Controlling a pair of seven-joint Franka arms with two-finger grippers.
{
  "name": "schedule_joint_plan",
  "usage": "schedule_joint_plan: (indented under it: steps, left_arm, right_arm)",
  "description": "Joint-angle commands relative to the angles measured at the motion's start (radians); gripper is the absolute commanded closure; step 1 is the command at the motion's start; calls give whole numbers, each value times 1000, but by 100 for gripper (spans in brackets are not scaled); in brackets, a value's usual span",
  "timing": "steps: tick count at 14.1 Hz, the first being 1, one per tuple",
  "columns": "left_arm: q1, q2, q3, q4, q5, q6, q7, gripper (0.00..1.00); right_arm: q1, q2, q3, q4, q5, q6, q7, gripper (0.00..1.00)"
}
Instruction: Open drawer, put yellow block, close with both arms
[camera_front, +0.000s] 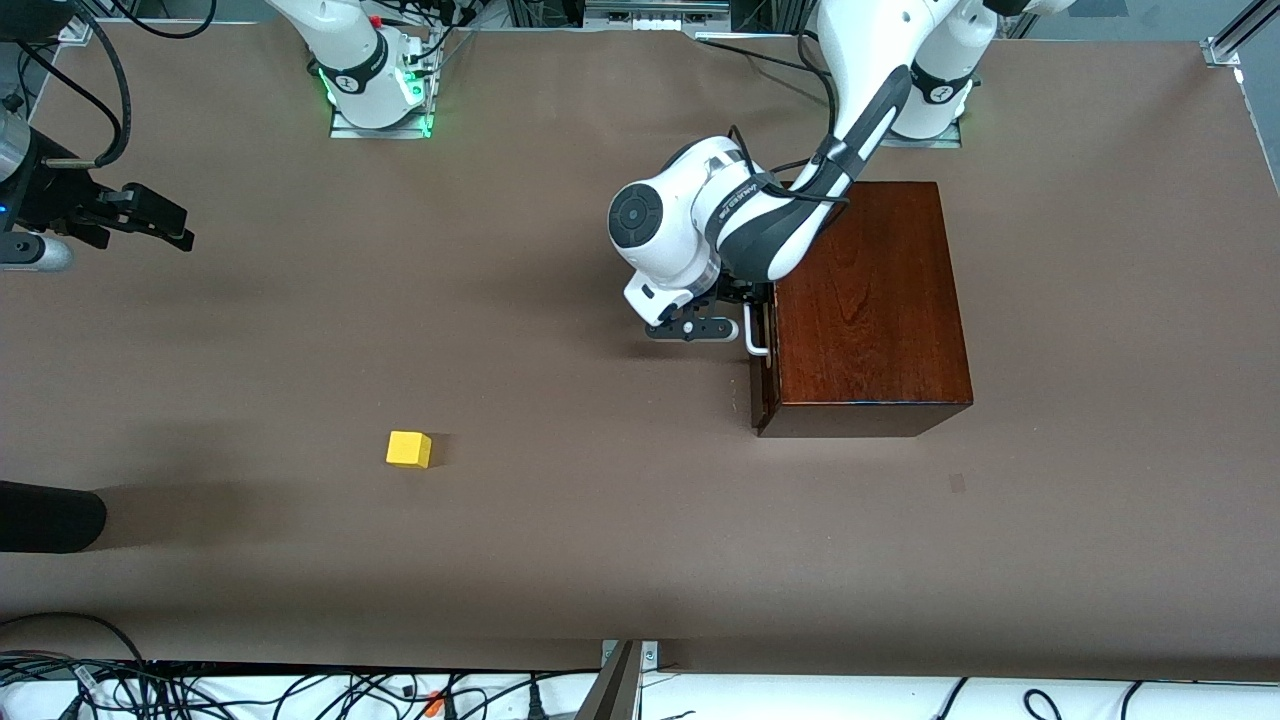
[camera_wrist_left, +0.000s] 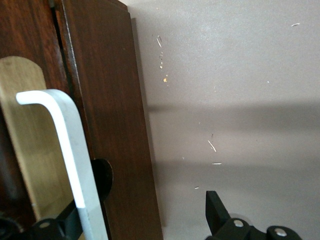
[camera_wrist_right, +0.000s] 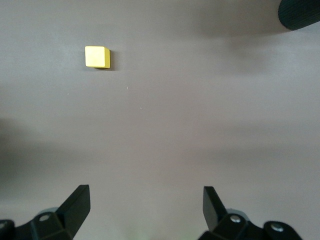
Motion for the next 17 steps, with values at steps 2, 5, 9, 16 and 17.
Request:
schedule_joint_plan:
  steps: [2,5,9,16,17]
  left_arm:
    - [1,-9,2,-23,26,55,-26,0]
    - [-1,4,-1,-22,22,106,-40,0]
    - [-5,12,-1,-6,0,167,-40,0]
    - [-19,32,-4,3,-84,270,-60,0]
    - [-19,33,-4,5,-83,300,-60,0]
  right_arm:
    - [-16,0,13,3,1,0,-15,0]
    - [-16,0,13,3,1,0,-15,0]
    - [-16,0,13,3,1,0,-15,0]
    - [-16,0,13,3,1,0,-15,0]
    - [-16,0,13,3,1,0,-15,0]
